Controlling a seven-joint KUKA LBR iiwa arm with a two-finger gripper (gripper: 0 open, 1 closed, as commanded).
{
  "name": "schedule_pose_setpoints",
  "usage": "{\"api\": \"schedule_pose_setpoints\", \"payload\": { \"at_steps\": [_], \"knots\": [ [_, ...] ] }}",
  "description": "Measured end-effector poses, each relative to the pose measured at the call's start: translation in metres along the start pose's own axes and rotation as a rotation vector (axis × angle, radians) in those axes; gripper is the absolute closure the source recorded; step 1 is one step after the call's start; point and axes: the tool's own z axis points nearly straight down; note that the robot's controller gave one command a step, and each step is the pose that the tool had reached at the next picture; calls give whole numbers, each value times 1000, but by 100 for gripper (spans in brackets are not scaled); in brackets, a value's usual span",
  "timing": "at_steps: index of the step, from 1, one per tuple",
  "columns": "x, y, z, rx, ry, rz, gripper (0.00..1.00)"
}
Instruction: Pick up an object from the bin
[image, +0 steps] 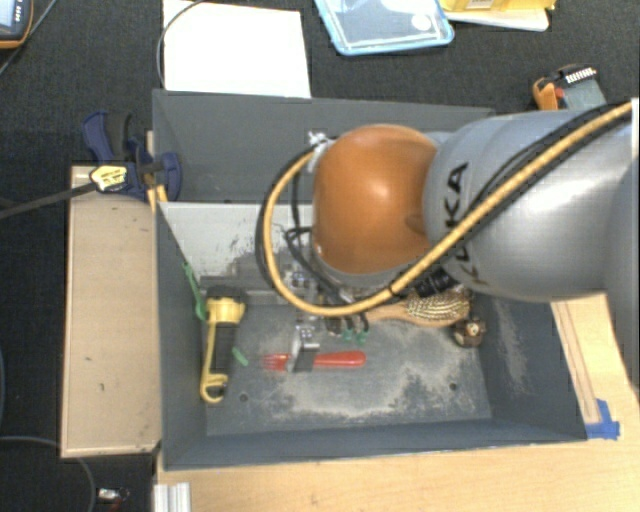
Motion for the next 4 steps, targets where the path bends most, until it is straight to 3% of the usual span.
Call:
{"api": "schedule_pose_setpoints", "payload": {
  "at_steps": [1, 2, 3, 4],
  "knots": [
    [-2, -1, -4, -1, -8, 5, 0],
    [-16, -44, 74, -2, -12, -15, 0],
    [-31, -79, 79, -4, -13, -196, 0],
    [-24, -65, 86, -2, -15, -205, 0]
  ]
}}
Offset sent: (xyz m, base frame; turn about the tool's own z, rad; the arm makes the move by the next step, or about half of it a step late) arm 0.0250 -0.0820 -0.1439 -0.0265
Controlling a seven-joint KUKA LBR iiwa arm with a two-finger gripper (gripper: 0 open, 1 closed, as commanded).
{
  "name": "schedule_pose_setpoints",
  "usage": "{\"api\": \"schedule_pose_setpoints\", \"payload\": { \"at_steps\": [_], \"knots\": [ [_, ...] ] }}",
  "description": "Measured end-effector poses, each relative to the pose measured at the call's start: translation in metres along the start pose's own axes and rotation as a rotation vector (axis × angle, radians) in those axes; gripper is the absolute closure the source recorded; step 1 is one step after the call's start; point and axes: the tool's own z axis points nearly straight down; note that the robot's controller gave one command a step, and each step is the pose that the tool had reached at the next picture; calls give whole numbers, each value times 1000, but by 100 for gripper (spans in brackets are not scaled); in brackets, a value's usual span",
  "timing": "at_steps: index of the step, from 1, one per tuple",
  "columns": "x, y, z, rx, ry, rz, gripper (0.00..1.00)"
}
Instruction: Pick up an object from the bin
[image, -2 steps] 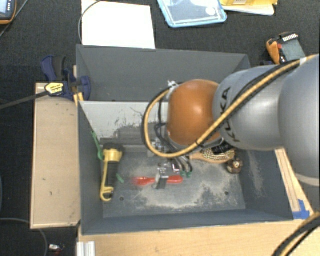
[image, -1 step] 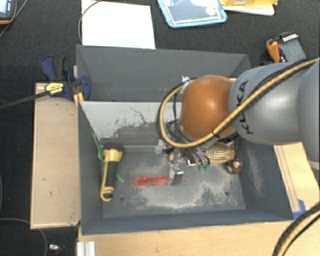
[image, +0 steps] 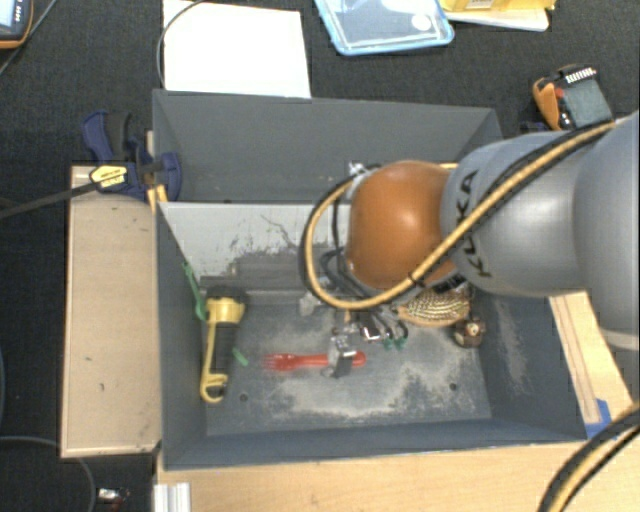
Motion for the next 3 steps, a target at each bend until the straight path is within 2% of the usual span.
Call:
{"api": "schedule_pose_setpoints", "payload": {
  "at_steps": [1, 2, 3],
  "knots": [
    [-1, -15, 48, 2, -9, -323, 0],
    [13, -1, 56, -3, -5, -257, 100],
    [13, -1, 56, -3, -4, -257, 100]
  ]
}}
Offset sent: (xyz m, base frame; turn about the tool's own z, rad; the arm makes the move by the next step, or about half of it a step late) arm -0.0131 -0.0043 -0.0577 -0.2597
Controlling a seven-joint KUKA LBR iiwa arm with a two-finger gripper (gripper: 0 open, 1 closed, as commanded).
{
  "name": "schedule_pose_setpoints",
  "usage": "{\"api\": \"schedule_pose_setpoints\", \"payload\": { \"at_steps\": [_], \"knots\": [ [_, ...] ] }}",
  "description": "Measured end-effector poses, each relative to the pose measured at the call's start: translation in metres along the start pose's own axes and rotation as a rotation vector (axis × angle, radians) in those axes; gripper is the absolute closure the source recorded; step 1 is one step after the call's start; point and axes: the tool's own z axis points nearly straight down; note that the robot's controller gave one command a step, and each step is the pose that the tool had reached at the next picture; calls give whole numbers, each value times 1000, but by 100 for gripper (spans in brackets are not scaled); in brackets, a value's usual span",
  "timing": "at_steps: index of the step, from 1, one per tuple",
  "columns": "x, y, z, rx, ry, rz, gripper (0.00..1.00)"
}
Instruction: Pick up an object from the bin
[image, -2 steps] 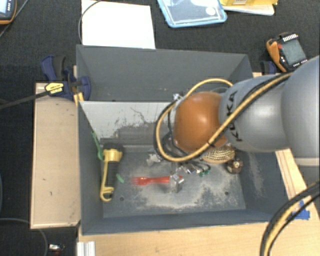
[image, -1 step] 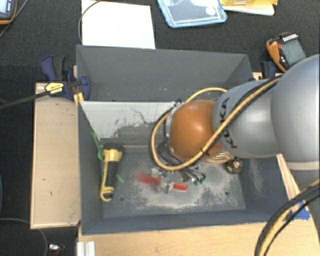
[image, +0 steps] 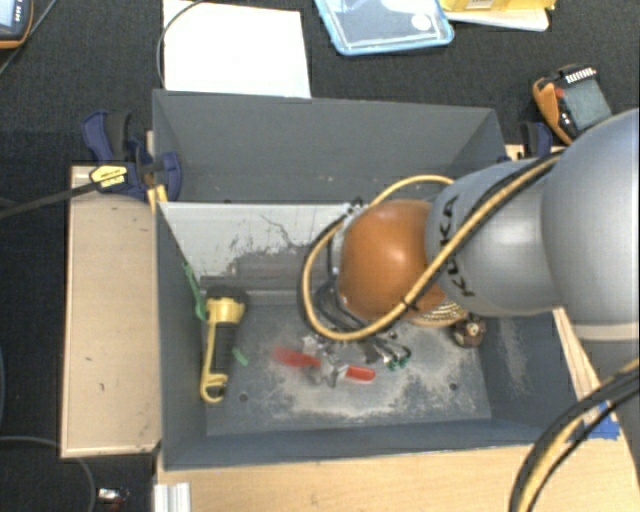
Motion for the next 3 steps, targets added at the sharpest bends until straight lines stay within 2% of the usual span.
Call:
{"api": "schedule_pose_setpoints", "payload": {
  "at_steps": [1, 3],
  "knots": [
    [0, 0, -4, 0, -3, 2, 100],
    [0, 0, -65, -1, 1, 6, 100]
  ]
}}
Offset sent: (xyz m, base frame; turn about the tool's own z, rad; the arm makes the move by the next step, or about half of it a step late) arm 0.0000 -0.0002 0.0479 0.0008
